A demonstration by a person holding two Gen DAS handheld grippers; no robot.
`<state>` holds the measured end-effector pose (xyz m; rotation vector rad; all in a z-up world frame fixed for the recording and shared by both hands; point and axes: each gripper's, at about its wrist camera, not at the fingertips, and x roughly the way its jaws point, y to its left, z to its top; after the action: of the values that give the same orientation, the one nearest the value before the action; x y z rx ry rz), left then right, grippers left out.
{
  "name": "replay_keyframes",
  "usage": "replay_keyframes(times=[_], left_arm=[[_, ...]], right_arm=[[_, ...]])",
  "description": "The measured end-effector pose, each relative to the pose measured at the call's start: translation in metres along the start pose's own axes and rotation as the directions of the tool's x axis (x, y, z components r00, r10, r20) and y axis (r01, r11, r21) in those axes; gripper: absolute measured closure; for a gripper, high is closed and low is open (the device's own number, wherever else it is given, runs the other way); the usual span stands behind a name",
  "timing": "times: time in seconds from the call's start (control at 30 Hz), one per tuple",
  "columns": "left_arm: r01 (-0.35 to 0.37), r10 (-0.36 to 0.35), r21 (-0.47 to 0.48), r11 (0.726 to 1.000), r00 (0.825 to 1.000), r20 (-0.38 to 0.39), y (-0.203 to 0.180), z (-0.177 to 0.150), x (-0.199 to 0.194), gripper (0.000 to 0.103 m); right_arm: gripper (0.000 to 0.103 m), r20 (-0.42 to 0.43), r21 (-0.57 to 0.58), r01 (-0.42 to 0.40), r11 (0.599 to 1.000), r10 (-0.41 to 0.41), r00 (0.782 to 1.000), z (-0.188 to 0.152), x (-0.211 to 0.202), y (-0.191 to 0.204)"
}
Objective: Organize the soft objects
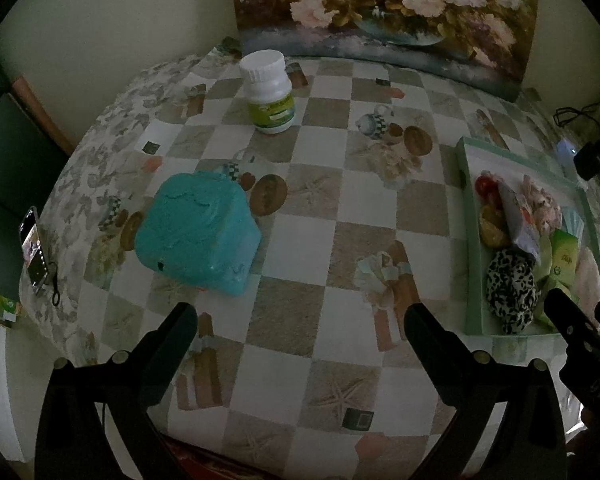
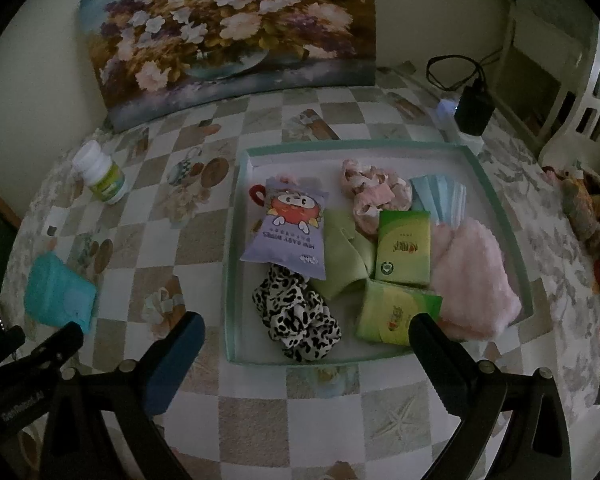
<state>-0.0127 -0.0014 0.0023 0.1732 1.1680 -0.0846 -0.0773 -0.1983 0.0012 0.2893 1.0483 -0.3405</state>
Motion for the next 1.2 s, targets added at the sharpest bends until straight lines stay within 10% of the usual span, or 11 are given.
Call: replay_keyframes(times=[1.2], left_arm=[[-0.003, 0.003, -0.013, 1.000, 1.000, -0.008, 0.0003, 0.0019, 0.0014, 0.000]], right_arm=[[0.000, 0.001, -0.006, 0.004, 1.000, -0.004, 1.000, 0.0018, 0.0014, 0.0026]])
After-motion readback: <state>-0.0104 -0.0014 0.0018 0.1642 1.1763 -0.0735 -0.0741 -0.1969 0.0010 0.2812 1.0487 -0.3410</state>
